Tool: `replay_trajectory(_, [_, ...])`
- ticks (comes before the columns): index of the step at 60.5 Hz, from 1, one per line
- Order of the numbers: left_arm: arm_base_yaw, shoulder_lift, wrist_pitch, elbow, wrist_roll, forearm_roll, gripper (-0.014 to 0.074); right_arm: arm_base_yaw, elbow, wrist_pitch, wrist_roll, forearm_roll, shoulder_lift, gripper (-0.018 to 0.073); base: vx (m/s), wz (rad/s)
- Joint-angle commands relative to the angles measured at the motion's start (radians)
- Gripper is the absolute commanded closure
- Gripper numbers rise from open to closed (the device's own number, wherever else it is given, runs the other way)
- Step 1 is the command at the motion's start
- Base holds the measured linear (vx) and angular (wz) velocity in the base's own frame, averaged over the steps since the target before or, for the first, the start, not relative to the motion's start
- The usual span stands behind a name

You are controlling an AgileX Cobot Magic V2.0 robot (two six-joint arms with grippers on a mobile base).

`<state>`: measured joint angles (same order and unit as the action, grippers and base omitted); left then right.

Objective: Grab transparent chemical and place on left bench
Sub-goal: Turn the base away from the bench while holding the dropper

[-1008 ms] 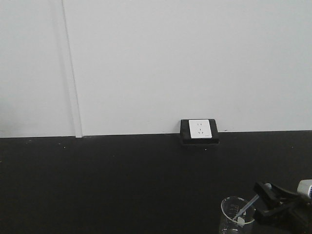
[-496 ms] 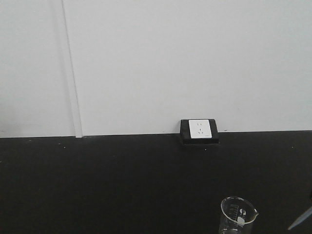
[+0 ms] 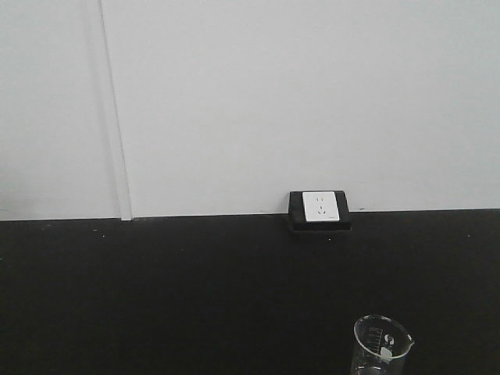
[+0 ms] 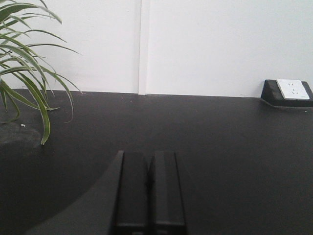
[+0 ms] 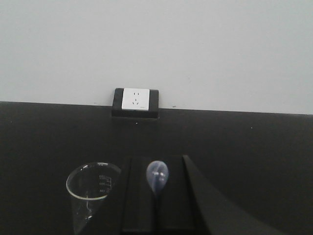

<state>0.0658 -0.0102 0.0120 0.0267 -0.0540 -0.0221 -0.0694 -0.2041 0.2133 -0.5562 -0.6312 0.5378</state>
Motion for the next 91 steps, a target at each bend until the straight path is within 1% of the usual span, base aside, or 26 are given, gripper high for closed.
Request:
replay_trajectory(1, [0.002, -0.019, -0.078, 0.016, 0.008, -0.001, 0.0600, -0.003, -0.016, 0.060, -0.002, 0.004, -0.001, 0.0567, 0.00, 0.00])
replay_trajectory(12, [0.002, -0.019, -0.078, 0.016, 0.008, -0.001, 0.0600, -0.003, -0.014, 0.041, -0.002, 0.004, -0.001, 0.0567, 0.00, 0.00])
replay_trajectory(54, [0.002, -0.019, -0.078, 0.016, 0.008, -0.001, 0.0600, -0.003, -0.014, 0.041, -0.002, 0.004, -0.001, 0.0567, -0.02, -0.02])
replay_trajectory(91, [0.002, -0.019, -0.078, 0.016, 0.008, -0.001, 0.0600, -0.003, -0.014, 0.041, -0.002, 0.004, -0.001, 0.0567, -0.22, -0.01])
